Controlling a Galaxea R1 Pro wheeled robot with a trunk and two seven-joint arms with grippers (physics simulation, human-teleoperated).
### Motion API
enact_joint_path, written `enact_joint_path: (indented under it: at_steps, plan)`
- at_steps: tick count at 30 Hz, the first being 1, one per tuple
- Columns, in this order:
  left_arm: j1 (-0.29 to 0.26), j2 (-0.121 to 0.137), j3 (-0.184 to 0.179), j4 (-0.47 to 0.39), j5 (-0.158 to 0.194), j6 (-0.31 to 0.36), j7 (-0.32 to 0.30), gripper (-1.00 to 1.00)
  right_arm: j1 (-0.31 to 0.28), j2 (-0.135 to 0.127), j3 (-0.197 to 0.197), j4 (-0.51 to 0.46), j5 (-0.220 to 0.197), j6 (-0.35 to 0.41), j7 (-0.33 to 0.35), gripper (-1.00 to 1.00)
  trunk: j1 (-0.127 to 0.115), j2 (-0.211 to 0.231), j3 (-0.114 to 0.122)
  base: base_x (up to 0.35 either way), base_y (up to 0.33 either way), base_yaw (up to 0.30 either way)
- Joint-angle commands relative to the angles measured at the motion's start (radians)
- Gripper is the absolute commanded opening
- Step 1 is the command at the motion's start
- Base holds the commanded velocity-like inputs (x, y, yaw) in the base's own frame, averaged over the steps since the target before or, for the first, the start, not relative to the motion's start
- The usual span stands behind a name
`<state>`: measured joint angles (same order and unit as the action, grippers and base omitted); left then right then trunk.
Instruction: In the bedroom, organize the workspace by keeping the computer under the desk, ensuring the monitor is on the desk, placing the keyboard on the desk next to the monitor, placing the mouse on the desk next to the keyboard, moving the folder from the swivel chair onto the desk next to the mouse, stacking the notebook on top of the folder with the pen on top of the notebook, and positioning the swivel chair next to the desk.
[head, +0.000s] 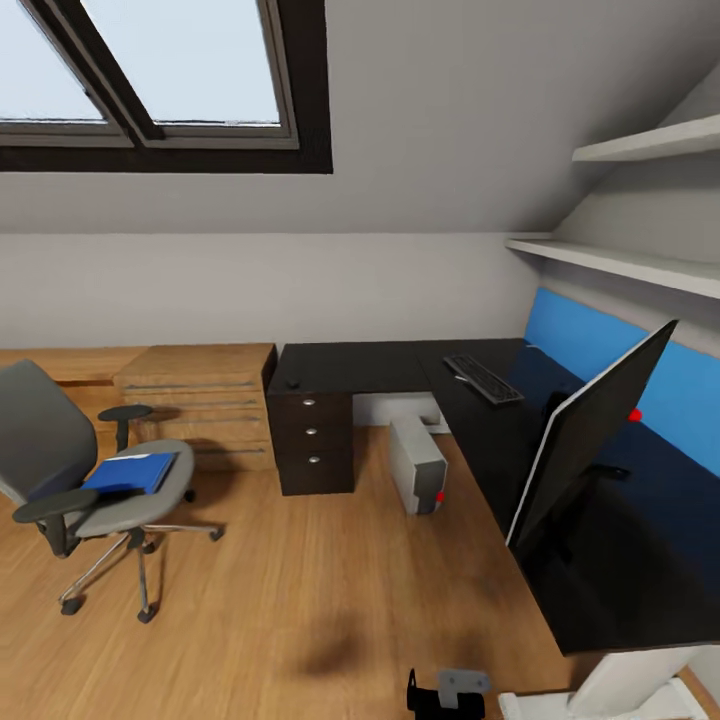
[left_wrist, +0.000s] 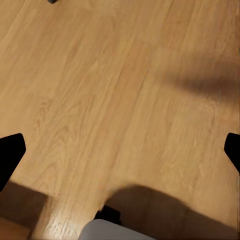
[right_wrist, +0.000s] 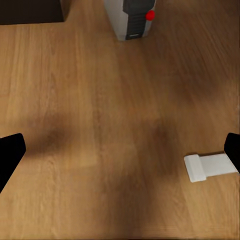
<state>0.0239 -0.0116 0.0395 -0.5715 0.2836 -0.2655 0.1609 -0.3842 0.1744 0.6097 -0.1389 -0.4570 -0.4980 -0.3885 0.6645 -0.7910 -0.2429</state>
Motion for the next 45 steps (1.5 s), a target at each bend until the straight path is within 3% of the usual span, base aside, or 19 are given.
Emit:
enact_joint_path:
  at_steps: [1,12,33,45]
  plan:
    - [0.001,-0.001,0.002,-0.002,0.005,-0.001,0.000,1.00,-0.001,0.000,0.009,0.000,-0.006,-0.002,-0.005,1.00,0.000,-0.001,-0.001,-0.010,-0.189,-0.209]
    - [0.001,-0.001,0.001,0.014,0.005,-0.007,-0.005,1.00,-0.001,0.000,0.010,0.000,-0.004,-0.004,-0.004,1.00,0.000,-0.001,-0.001,-0.002,-0.048,-0.042]
    - [0.001,0.000,-0.002,0.015,0.007,-0.020,0.006,1.00,-0.001,0.000,0.010,-0.001,-0.003,-0.004,-0.005,1.00,-0.080,0.146,0.065,-0.003,0.000,0.000]
    - [0.001,-0.001,-0.003,0.015,0.003,-0.020,0.007,1.00,-0.001,0.000,0.010,-0.001,0.000,-0.007,-0.006,1.00,-0.126,0.230,0.102,-0.300,-0.063,0.000]
